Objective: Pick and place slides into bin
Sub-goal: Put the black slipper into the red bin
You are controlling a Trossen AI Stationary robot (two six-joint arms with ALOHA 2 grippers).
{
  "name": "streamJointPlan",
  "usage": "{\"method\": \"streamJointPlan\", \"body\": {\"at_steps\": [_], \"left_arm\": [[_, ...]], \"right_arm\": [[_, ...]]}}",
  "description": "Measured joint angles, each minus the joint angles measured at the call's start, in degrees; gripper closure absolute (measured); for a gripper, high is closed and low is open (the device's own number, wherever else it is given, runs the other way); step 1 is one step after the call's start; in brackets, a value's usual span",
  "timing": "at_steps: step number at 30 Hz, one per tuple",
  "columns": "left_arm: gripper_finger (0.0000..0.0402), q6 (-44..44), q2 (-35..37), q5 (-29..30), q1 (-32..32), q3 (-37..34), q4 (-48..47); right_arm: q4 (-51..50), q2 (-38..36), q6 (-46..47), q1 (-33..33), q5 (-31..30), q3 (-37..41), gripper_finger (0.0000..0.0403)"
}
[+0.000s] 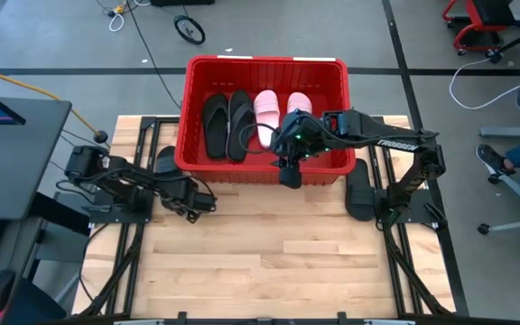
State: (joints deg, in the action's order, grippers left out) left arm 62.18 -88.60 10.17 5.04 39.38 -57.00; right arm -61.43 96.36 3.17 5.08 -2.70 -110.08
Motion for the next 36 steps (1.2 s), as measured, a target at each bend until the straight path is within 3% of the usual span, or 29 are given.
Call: {"method": "streamJointPlan", "body": {"at_steps": [4,9,13,20,24,28,31,36], "left_arm": [[0.0377,-1.38,-0.22,-1.06,0.54,1.89,-1.12],[0.0377,-1.4,-0.38,-6.94,2.96,10.56,-1.18],[0.0378,-0.76,-0.39,-9.13,7.17,22.38,-7.16],[0.0385,5.33,-0.32,-9.61,16.76,50.58,-15.95],[0.0385,8.93,-0.24,-3.38,21.47,65.98,-16.11],[0.0385,10.63,-0.22,11.77,22.86,76.76,-19.96],[0.0385,8.95,-0.2,19.43,19.94,80.82,-24.96],[0.0386,4.56,-0.28,19.1,9.18,80.54,-29.67]], "right_arm": [[0.0,0.0,0.39,0.0,-0.02,0.0,0.0235],[0.16,0.0,1.83,0.0,-0.03,0.0,0.0235],[0.15,0.0,2.42,0.0,-0.06,0.0,0.0234],[-1.67,-0.28,0.84,0.0,-0.11,0.0,0.0239],[-2.01,-1.78,1.12,0.0,-0.57,0.0,0.0247],[-2.31,-3.28,1.14,0.0,-0.76,0.0,0.0254],[-2.75,-4.91,1.58,0.0,-0.74,0.0,0.0256],[-3.5,-7.17,3.09,0.0,-0.71,0.0,0.0256]]}}
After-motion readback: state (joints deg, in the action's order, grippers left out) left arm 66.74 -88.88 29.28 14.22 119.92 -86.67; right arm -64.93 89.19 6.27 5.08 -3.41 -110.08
